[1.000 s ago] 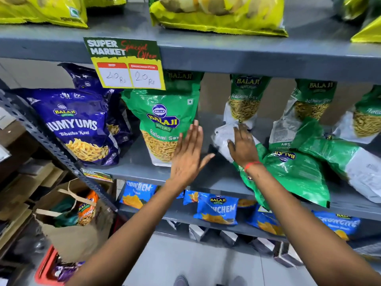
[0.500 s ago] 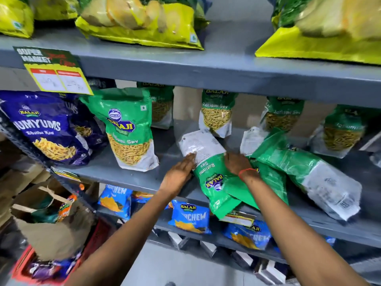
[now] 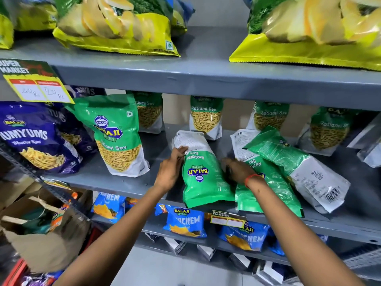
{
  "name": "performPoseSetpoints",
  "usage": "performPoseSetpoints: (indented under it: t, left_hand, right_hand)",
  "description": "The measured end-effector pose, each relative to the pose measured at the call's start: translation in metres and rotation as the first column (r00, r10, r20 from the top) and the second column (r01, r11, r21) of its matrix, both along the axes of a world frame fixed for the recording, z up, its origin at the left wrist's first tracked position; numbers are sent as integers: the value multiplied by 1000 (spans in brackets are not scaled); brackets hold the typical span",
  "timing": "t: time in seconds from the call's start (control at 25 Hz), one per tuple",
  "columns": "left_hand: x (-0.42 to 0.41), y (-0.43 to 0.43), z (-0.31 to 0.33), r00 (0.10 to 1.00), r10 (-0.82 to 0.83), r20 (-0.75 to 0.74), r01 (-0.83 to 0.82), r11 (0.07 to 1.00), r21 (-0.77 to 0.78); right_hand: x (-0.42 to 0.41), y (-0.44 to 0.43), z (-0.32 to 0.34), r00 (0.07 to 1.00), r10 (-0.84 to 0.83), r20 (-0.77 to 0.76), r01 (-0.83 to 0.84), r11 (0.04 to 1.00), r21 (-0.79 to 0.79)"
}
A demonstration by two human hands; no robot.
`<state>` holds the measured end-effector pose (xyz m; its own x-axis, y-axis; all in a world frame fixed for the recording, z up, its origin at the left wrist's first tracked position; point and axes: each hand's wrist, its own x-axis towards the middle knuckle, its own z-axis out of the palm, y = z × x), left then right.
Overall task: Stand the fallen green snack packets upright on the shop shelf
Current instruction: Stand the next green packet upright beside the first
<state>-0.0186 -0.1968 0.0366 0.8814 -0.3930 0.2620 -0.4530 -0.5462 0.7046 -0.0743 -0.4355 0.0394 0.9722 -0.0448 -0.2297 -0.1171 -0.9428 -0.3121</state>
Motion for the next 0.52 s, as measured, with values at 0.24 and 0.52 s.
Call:
performPoseSetpoints:
  t: [0.24, 0.52]
  left_hand:
    - [27, -18, 39, 988, 85, -126, -115, 959, -259]
    - [61, -26, 42, 893, 25, -449, -272, 825, -495]
  right_hand:
    - [11, -32, -20, 964, -263, 30, 202, 803, 561]
    - [17, 6, 28, 959, -271, 85, 103, 612, 784]
